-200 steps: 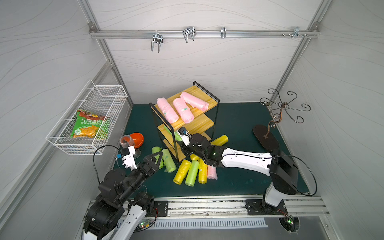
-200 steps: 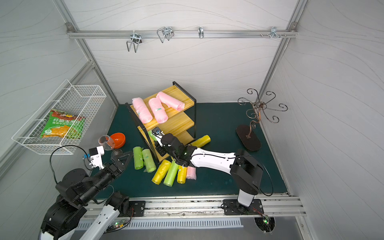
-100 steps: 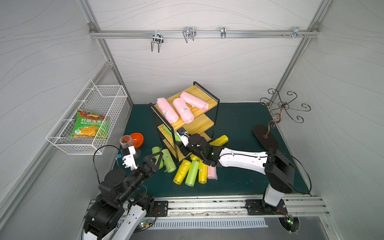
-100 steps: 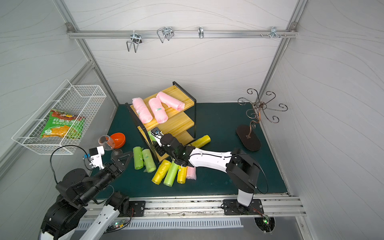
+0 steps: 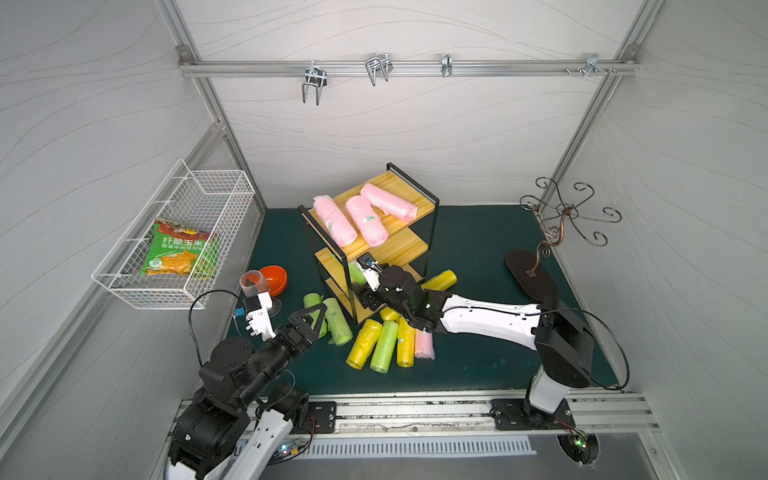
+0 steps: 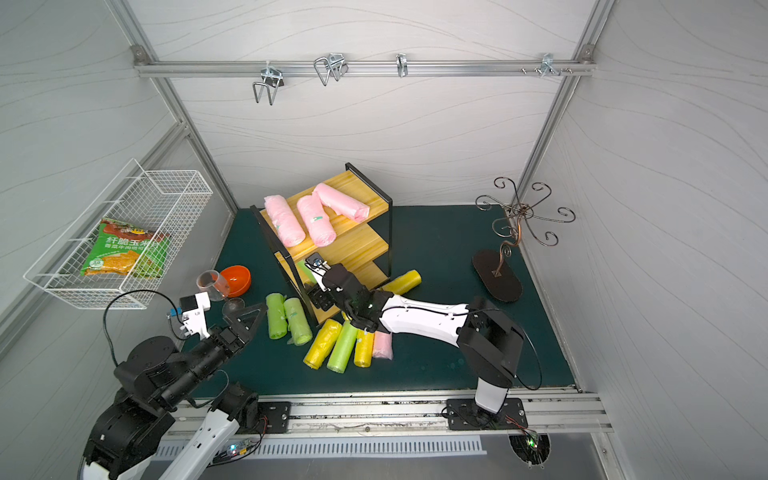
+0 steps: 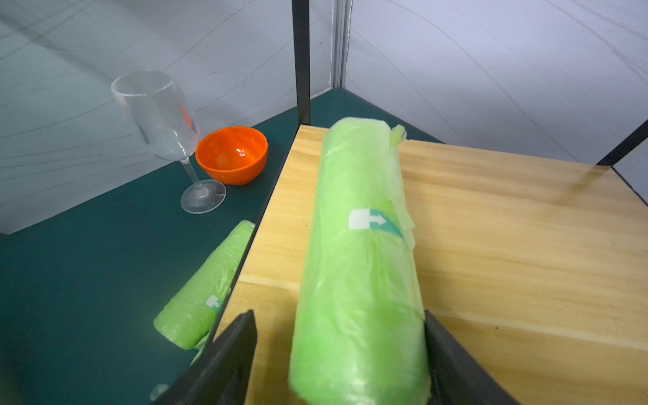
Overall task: Sort the rolls of trash bags by color and place them on the shelf
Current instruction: Place the roll of trash bags on the shelf, then pick up the roll of trash bags from the center of the board.
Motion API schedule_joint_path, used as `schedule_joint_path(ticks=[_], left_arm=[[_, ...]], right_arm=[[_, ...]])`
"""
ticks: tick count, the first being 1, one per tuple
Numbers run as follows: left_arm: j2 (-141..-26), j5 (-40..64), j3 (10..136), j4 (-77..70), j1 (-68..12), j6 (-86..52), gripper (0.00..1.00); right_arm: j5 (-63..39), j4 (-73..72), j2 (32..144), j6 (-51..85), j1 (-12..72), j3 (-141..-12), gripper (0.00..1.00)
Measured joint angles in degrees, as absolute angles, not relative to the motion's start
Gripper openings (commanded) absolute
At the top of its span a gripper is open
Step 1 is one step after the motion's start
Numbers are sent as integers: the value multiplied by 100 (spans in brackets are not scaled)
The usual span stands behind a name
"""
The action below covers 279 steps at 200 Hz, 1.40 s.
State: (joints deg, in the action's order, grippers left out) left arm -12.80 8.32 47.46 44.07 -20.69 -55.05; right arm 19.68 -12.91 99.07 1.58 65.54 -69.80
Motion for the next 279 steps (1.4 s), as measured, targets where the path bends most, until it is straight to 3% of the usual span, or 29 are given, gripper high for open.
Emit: schedule_joint_path(ticks=[73, 183, 226, 279], left_arm=[[-1284, 834, 4652, 4383, -2069, -5507, 89], [-1306, 836, 4453, 4322, -2069, -5457, 89], [-1275, 834, 4453, 4368, -2069, -5441, 89], [-1273, 836, 4453, 4416, -2069, -5413, 88]], right_arm=[[2283, -836, 8986, 283, 6554, -6536, 79], [3400, 1509, 7524, 2362, 6650, -5634, 80], [3404, 2261, 6740, 3291, 6471, -4921, 80], [3000, 2561, 6759, 4112, 6348, -4320, 82]])
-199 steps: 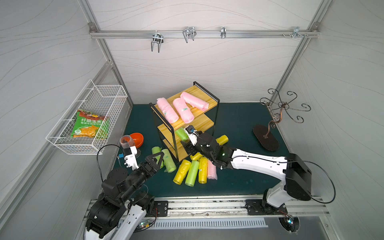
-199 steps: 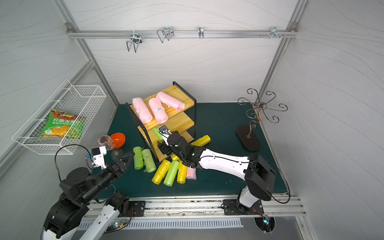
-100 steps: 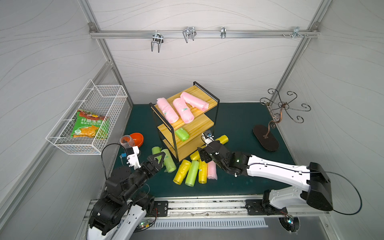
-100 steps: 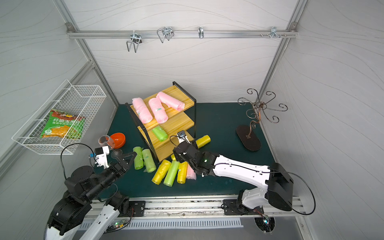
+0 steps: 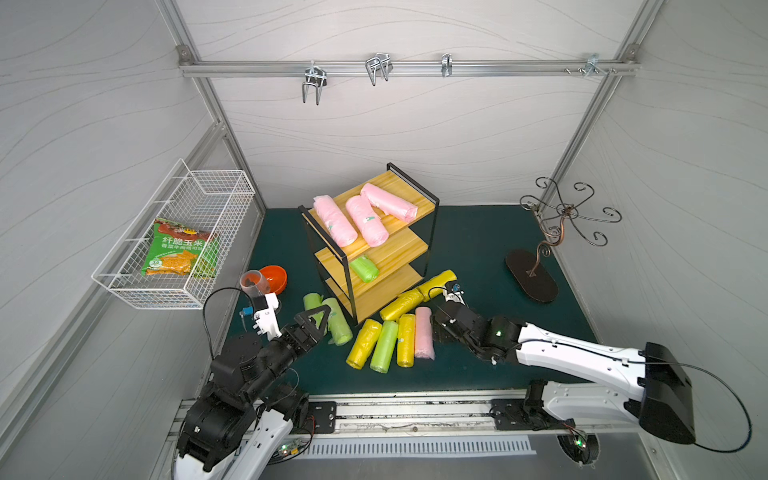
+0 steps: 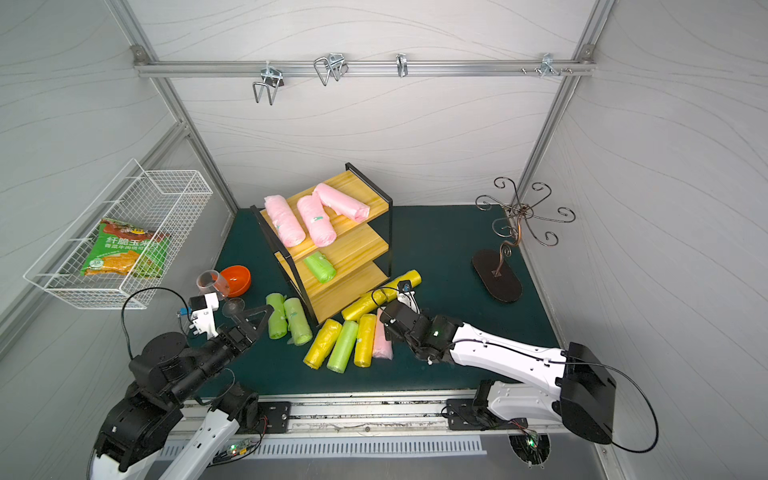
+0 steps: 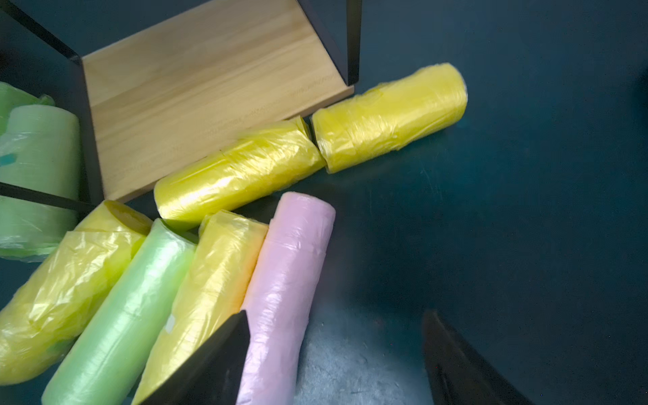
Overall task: Sort the rolls of trash bags by color and place them on the shelf
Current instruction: Pick up the roll of trash bags from the center of the board.
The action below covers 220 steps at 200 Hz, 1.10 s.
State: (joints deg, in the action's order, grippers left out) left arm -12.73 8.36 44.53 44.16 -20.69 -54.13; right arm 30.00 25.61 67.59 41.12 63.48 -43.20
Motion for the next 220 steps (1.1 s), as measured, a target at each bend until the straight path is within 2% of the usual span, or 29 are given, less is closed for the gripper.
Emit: schedule_joint_path(ticks=[75, 162, 220], left_arm=[[-1273, 836, 4453, 4622, -2069, -5411, 88], [-1339, 838, 4456, 4617, -2069, -5376, 87], [-1302, 799, 4456, 4759, -2069, -5426, 87]], right_arm=[[2198, 2121, 7194, 4781, 6106, -3920, 82], [1372, 1970, 7791, 5074, 6060, -4215, 80], [742, 2040, 8582, 5124, 5975, -4462, 71]])
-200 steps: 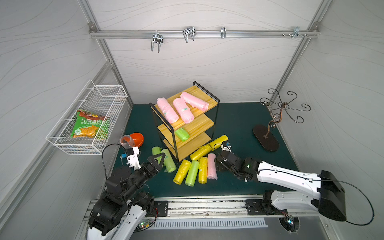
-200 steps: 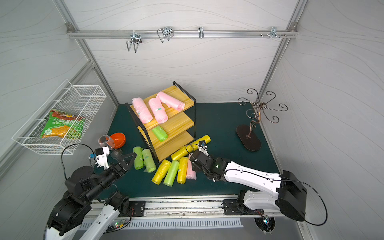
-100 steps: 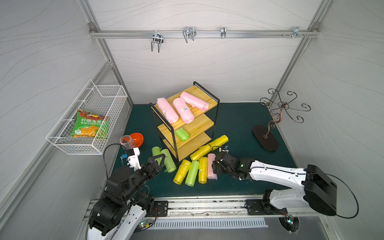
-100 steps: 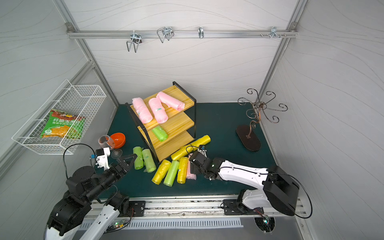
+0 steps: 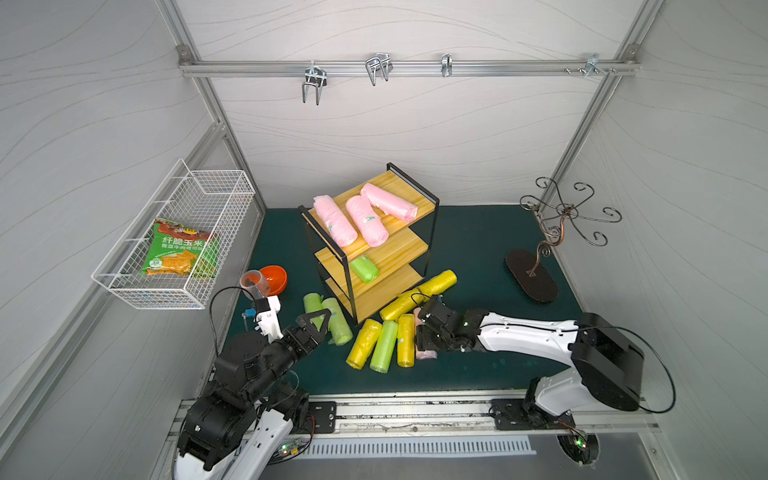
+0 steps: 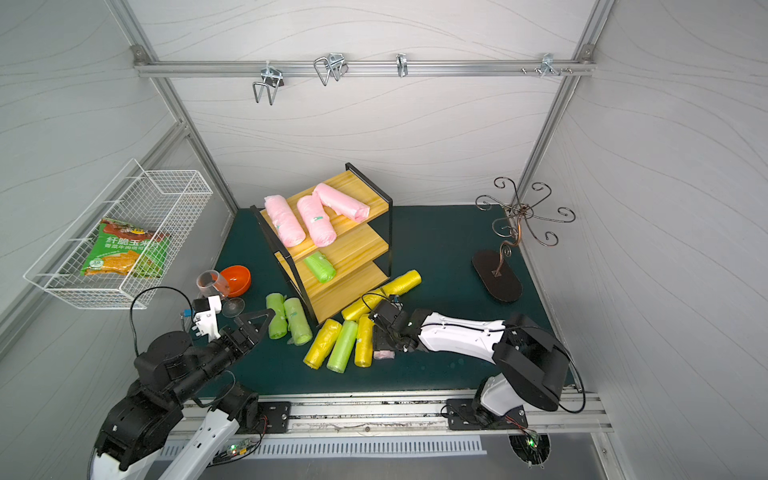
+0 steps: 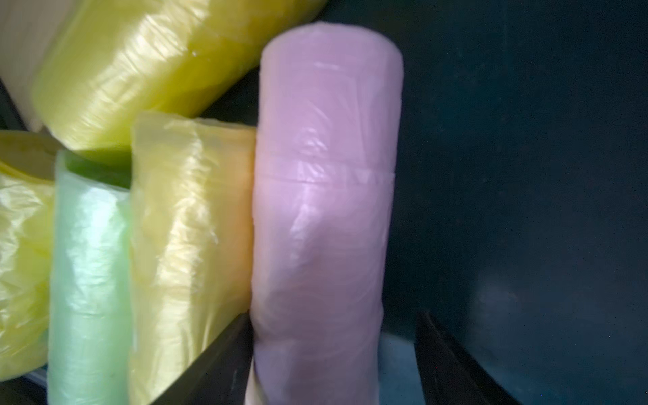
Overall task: Sort the rolls of trash bags by color and place them on the shelf
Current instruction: Pick up the roll of trash bags from the center of the board.
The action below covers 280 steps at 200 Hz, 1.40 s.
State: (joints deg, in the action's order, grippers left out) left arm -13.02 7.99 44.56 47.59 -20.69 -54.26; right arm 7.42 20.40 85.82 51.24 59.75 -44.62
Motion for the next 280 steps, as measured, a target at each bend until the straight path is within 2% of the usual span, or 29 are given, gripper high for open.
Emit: schedule_joint_path(ticks=[13, 23, 44, 61, 82, 105, 146, 183, 217, 256, 280], left_arm=[[-1304, 788, 4456, 4818, -2069, -5448, 87], [-1306, 777, 4456, 4864, -2069, -5461, 87], [-1330, 770, 4456, 4932, -2069, -5465, 87], [-1400, 781, 4456, 4921, -2069, -5463, 87], [-1570, 869, 4456, 4904, -2069, -5465, 92], [-1881, 1079, 4482, 4807, -2069, -5408, 99], [-2475, 1658, 4783, 4305, -2069, -5312, 99], [-2961, 2193, 5137, 3535, -2272, -5280, 99], [-3494, 2202, 5572, 2971, -3426, -5094, 99], [-4403, 1321, 6171, 2663, -5592, -4416, 99], [-4866, 871, 6353, 2526, -6110, -4152, 99]], right_arm=[[648, 2084, 8698, 5127, 5948, -4519, 66], [593, 2152, 8785, 5122, 5931, -4574, 57], [554, 2268, 8829, 5078, 5920, -4641, 22], [613, 2375, 8766, 5009, 5920, -4692, 0], [777, 2681, 8512, 4687, 5916, -4661, 0], [956, 3085, 7682, 4156, 5916, -4630, 0], [832, 3789, 5426, 2908, 5861, -5194, 0], [34, 4268, 5148, 2274, 5771, -6493, 0], [-1017, 4198, 5533, 2259, 5760, -7030, 0], [-2062, 3997, 6069, 2517, 5763, -7454, 0], [-2521, 3822, 6117, 2757, 5760, -7522, 0]])
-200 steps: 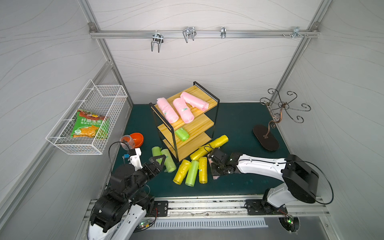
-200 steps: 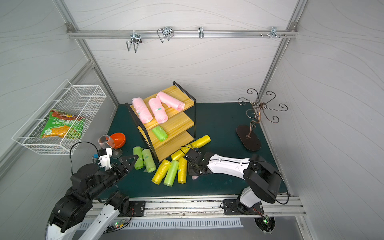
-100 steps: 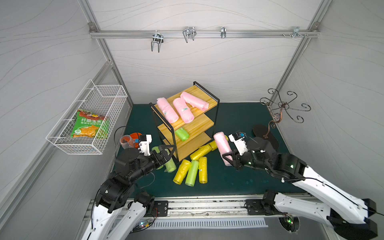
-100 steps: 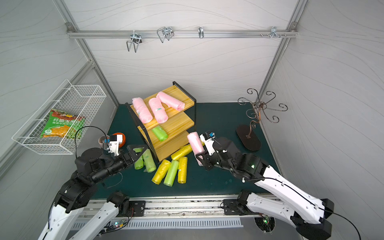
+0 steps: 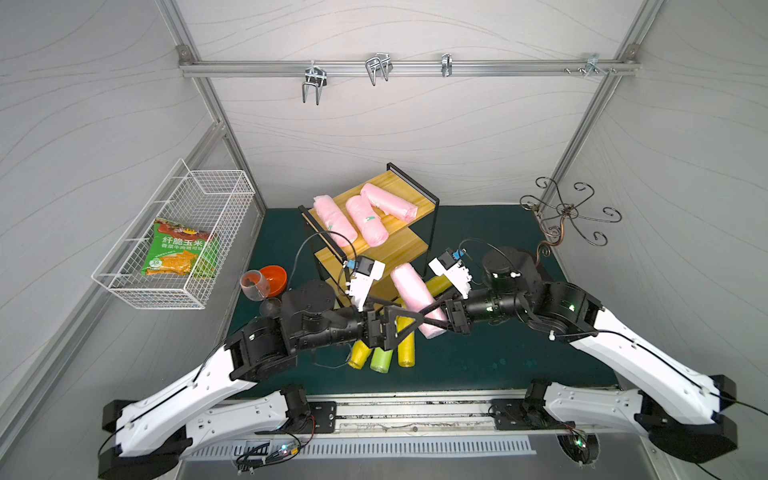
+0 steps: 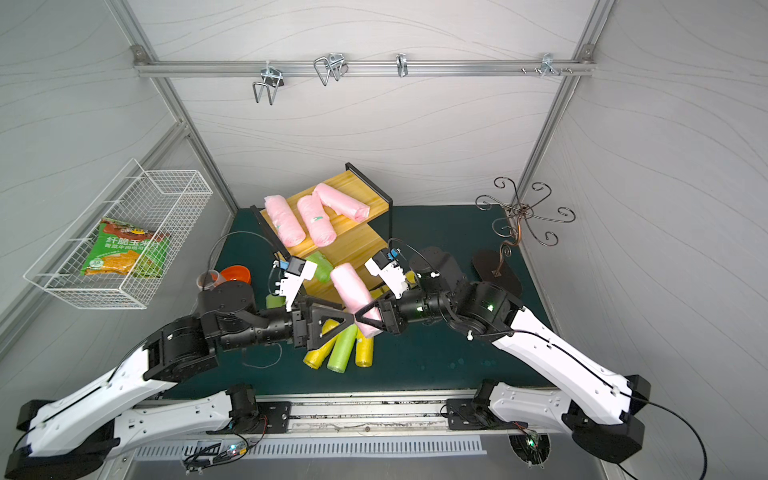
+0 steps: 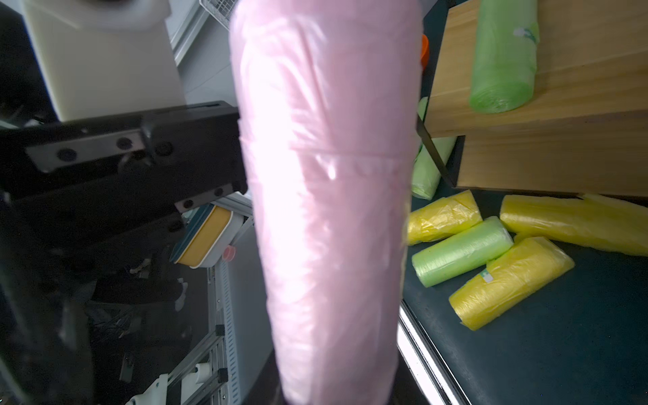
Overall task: Sort the rolls of trash bags by color and place them on the shelf
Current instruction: Pick up the roll of trash bags from the center of the board.
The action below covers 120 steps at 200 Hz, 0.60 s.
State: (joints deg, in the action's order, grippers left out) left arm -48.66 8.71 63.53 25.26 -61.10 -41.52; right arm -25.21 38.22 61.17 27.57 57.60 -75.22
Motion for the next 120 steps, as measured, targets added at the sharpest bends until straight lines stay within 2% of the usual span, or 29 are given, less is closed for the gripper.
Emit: schedule_joint_path(ticks=[27, 50, 73, 97, 120], left_arm=[[-4958, 464, 6351, 2504, -6167, -4045, 99], [-4823, 198, 6329, 2351, -6167, -4023, 93], [-4705, 27, 6195, 1977, -6167, -4056, 78], [-4735, -34, 6108, 1726, -6184, -4060, 71], [-4930, 36, 6121, 1511, -6193, -4091, 57]], right_arm=[[-2912, 3621, 6088, 3011, 5760, -7592, 0], [-3170, 3509, 6049, 3203, 5763, -7588, 0], [-3315, 3380, 6014, 3328, 5767, -7516, 0], [-3380, 3345, 5994, 3393, 5774, -7378, 0], [-3452, 3350, 5996, 3457, 5778, -7349, 0]])
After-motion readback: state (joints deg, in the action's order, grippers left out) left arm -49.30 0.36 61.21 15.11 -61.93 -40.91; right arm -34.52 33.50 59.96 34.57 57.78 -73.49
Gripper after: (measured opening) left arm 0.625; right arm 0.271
